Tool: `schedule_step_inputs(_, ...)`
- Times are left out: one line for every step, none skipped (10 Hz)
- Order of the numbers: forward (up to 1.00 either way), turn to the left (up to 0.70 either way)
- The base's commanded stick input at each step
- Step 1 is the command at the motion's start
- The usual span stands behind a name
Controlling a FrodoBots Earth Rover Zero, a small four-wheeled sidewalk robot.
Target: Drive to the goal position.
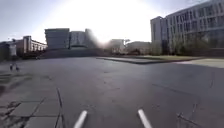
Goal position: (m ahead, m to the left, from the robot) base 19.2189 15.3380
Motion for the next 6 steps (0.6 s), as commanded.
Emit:
schedule_step_inputs(1.00,0.00)
schedule_step_inputs(0.76,0.00)
schedule_step_inputs(0.00,0.00)
schedule_step_inputs(0.00,0.00)
schedule_step_inputs(0.00,0.00)
schedule_step_inputs(0.00,0.00)
